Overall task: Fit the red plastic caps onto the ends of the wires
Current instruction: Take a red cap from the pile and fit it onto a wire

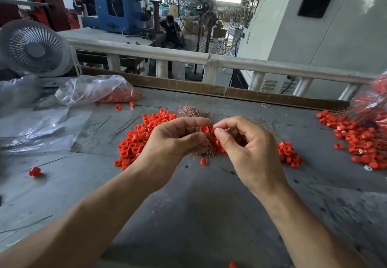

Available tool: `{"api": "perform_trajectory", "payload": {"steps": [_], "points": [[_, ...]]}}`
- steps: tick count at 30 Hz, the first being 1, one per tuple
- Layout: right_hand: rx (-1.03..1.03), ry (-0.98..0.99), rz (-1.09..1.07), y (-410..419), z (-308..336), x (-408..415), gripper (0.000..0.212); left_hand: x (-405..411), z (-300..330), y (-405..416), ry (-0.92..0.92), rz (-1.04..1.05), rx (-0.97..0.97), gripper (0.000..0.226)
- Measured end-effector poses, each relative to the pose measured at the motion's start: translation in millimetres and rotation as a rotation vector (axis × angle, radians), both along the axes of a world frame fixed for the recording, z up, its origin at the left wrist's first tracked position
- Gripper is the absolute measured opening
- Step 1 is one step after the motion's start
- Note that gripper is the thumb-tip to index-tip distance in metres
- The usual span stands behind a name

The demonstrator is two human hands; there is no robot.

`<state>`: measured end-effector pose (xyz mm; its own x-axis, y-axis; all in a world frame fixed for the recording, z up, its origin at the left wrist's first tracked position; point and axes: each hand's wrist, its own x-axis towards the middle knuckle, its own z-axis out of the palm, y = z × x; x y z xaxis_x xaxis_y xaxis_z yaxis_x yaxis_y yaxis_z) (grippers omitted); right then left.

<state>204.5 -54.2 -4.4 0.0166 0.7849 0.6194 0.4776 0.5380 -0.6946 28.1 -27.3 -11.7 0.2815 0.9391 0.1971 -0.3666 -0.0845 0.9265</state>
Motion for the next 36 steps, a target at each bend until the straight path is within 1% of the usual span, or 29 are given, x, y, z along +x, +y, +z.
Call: {"api": "perform_trajectory", "payload": {"steps": [7,18,22,26,31,36], "points": [[0.012,-0.051,0.014,0.3,-0.5,-0.3,0.012,-2.7,3.3,-3.6,0.047,-0.025,0.037,0.031],[0.015,-0.061,0.002,-0.8,0.3,-3.2,0.013,-3.6,5.7,-6.5,0.143,-0.01,0.076,0.031],[0.019,-0.087,-0.009,-1.2,0.7,-3.0,0.014,-3.2,4.7,-6.1,0.134,0.004,0.081,0.031],[0.031,-0.112,-0.033,-1.1,0.3,-2.5,0.013,-2.7,2.9,-4.3,0.122,0.058,0.03,0.027],[0.029,-0.11,-0.058,-0.3,-1.1,-1.8,0.014,-4.6,2.4,-3.1,0.118,0.047,0.021,0.024],[0.019,-0.121,-0.066,0.4,-2.6,-1.7,0.014,-5.9,1.0,-2.1,0.134,0.048,0.019,0.026]]}}
